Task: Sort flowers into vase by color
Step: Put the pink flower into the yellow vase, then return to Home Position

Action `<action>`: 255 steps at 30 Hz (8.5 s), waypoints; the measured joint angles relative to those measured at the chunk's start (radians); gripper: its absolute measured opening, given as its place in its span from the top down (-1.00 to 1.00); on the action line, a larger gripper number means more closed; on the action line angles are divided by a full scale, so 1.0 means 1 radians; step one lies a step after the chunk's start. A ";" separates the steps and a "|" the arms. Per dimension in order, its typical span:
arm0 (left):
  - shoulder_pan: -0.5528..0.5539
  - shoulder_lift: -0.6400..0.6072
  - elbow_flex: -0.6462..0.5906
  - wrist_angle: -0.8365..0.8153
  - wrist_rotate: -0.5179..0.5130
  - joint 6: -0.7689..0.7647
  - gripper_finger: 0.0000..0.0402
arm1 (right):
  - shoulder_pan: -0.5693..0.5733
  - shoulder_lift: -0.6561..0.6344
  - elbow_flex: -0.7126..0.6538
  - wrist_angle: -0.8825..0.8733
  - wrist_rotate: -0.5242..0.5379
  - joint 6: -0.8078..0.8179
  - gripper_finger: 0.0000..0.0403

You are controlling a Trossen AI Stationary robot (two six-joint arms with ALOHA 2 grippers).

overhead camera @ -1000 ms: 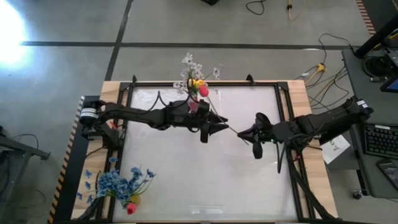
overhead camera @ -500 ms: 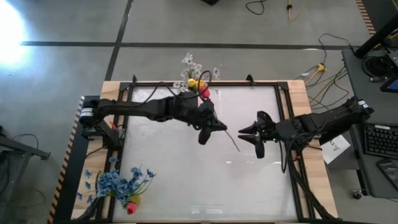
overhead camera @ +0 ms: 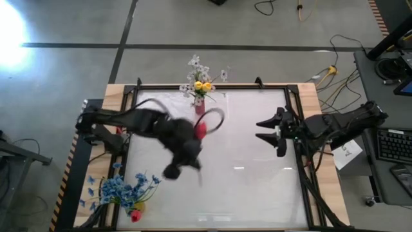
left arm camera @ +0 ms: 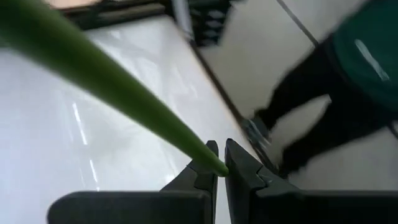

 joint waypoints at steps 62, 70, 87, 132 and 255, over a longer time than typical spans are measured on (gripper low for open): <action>-0.979 -0.549 -0.628 -0.037 -0.551 -0.424 1.00 | 0.002 0.298 0.000 0.381 0.469 0.230 -0.15; -0.979 -0.552 -0.722 0.047 -0.551 -0.429 1.00 | 0.002 0.305 0.000 0.380 0.477 0.256 -0.15; -0.979 -0.562 -0.746 0.019 -0.551 -0.491 0.71 | 0.002 0.305 0.000 0.372 0.467 0.254 -0.15; -0.982 -0.538 -0.406 -0.304 -0.689 -0.569 0.76 | 0.002 0.302 0.000 0.299 0.436 0.255 -0.15; 0.114 -1.618 -1.822 0.988 -0.460 -0.046 1.00 | -0.459 -0.572 -0.769 0.252 -0.425 -0.288 0.95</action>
